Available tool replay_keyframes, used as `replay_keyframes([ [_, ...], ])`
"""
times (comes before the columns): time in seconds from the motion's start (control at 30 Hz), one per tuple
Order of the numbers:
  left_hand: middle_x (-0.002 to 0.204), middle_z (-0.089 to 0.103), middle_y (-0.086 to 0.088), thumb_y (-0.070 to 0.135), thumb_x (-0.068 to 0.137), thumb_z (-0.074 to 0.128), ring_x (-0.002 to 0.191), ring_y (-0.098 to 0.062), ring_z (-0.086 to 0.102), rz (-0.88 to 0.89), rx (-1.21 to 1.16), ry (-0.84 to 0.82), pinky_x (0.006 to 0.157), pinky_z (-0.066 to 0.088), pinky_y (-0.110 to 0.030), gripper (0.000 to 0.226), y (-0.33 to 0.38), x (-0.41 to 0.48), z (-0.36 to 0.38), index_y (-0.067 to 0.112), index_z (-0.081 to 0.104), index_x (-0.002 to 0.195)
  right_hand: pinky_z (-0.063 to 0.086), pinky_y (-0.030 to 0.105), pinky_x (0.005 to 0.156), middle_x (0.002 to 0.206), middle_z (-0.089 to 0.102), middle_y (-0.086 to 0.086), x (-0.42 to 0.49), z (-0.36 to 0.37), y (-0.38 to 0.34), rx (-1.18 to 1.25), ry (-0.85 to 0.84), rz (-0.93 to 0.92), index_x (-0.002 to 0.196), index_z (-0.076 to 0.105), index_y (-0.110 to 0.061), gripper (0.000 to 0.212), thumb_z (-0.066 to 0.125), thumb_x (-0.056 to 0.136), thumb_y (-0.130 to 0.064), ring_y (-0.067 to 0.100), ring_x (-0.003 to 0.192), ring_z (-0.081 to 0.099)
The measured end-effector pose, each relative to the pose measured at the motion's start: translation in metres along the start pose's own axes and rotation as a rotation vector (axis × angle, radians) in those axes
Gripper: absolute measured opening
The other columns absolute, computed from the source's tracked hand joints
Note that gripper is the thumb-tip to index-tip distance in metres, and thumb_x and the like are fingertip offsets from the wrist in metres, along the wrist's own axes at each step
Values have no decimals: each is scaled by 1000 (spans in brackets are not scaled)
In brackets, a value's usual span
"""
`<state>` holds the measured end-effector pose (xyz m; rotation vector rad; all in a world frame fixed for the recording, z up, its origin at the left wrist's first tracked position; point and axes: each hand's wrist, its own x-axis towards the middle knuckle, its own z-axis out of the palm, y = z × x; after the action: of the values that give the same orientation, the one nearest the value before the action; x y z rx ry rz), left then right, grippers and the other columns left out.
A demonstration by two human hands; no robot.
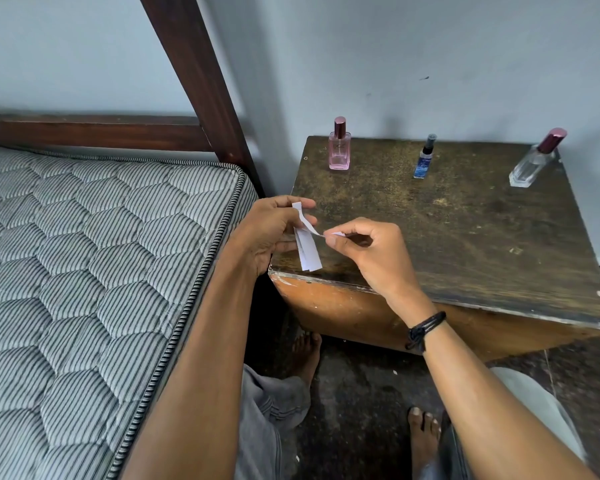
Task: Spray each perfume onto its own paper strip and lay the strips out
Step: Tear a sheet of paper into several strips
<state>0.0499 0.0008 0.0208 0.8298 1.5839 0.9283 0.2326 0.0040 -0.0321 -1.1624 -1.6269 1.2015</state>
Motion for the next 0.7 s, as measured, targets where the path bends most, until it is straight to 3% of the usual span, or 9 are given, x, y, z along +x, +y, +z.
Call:
replay_keyframes([
  [0.3,89,77,-7,3,96,52,74,-10,72,13,51,47,68,56,-27,29,-1,0,0,15,75,110,52,21,83,90,77,-10,0,-2,-1,20,-10,-12,91,82,-21,7,82,86,-16,7,89,69],
  [0.47,88,75,-11,4,99,55,68,-12,70,26,58,60,57,57,-22,24,-1,-1,0,8,74,111,55,26,81,88,77,-4,0,-4,-2,76,-11,-23,88,82,-18,6,84,82,-17,12,85,70],
  [0.7,91,76,-19,2,96,60,76,-19,73,59,71,99,77,61,-33,18,-4,1,-1,2,75,106,56,29,74,82,77,-2,-1,-5,-3,235,5,13,87,81,-14,6,83,83,-18,12,77,67],
])
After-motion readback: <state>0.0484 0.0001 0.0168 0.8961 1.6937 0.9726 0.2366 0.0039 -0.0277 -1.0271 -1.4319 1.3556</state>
